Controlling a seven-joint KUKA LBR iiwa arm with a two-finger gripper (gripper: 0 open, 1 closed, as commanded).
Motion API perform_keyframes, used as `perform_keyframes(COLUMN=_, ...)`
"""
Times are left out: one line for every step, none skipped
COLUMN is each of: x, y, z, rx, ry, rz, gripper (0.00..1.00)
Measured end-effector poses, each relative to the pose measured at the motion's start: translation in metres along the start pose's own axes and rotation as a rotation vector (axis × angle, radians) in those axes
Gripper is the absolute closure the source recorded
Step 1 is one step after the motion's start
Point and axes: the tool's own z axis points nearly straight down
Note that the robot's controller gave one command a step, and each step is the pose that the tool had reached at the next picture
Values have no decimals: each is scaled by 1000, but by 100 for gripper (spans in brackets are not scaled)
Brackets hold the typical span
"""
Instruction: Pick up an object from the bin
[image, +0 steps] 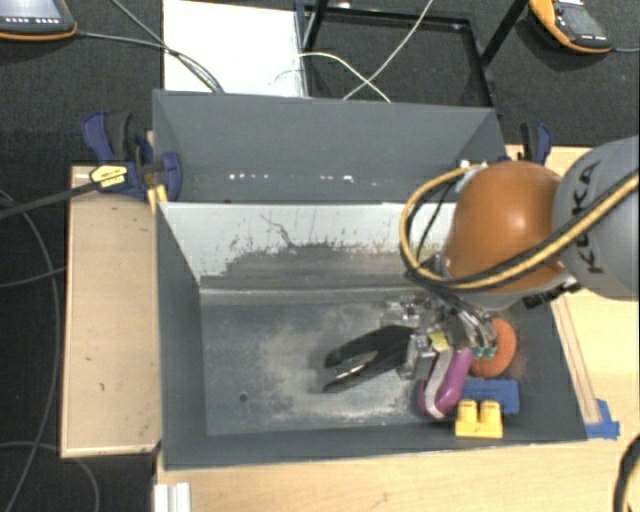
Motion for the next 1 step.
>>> perform_keyframes(x=-1, y=0, z=-13, rx=0, ry=-3, rz=2, gripper=100)
